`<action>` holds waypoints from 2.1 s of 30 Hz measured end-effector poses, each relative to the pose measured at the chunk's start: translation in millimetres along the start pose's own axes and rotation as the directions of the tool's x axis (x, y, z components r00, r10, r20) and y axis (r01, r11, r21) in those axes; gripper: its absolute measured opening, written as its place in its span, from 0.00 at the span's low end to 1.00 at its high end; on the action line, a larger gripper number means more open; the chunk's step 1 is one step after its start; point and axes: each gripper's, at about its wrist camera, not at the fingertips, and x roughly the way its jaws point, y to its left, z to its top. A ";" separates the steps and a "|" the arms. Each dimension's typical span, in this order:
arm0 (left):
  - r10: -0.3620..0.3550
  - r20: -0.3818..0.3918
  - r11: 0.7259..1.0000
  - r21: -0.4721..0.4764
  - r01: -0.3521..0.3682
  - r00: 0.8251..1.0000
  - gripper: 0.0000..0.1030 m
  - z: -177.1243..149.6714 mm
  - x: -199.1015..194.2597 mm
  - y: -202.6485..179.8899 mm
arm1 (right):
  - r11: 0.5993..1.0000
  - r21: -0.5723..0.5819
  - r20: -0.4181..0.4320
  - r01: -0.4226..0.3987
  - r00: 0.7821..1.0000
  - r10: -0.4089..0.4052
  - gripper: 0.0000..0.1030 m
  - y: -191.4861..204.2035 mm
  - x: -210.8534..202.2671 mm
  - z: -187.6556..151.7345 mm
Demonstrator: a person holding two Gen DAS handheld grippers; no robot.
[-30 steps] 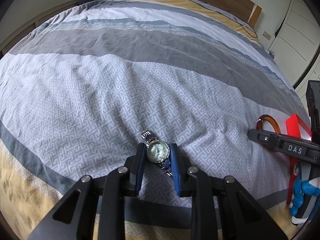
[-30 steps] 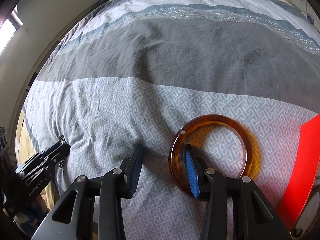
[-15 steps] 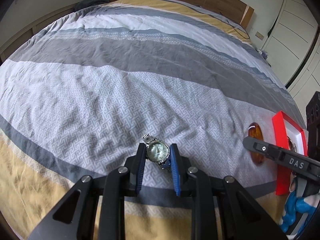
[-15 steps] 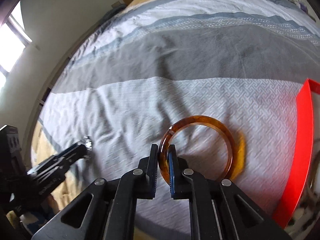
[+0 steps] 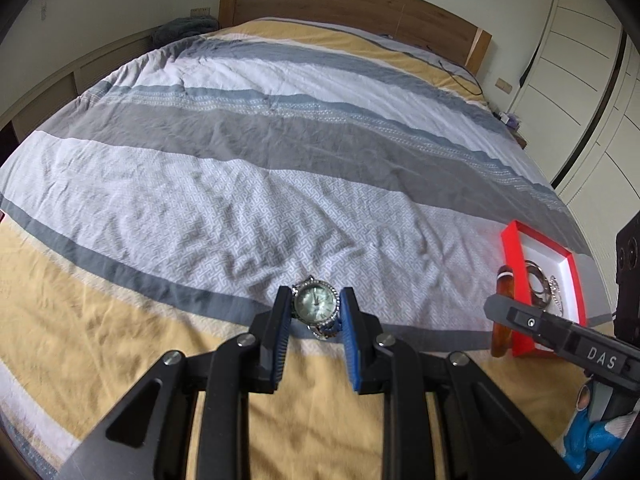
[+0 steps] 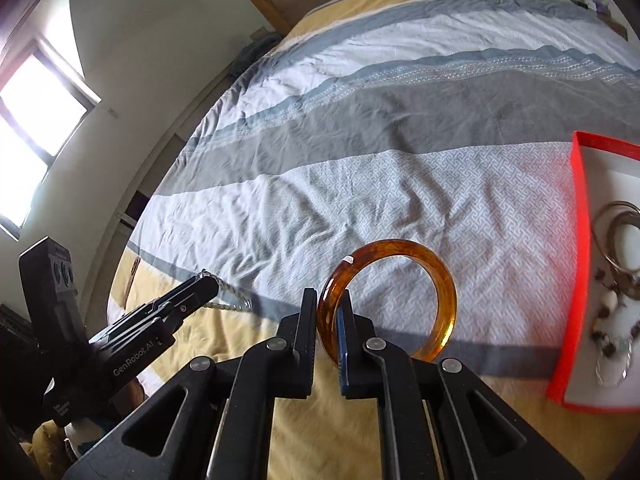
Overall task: Organize jewelry
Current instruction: 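Carry the watch and amber bangle in both tools over the red box, then open both tools to release the watch and amber bangle into the box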
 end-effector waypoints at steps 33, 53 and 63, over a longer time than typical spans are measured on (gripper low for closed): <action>-0.209 -0.044 0.934 0.285 0.213 0.977 0.22 -36.6 -40.2 -206.8 | 0.973 0.187 0.170 0.138 0.971 -0.170 0.09 -123.6 -184.7 -91.5; -0.172 -0.221 0.891 0.380 0.247 0.960 0.22 -39.1 106.1 -299.5 | 0.959 0.193 0.041 0.208 0.975 -0.219 0.09 -238.8 -113.7 -28.6; -0.156 -0.264 0.900 0.359 0.248 0.952 0.22 -54.6 120.4 -292.9 | 0.959 0.175 -0.010 0.220 0.975 -0.222 0.10 -244.3 -102.1 -39.5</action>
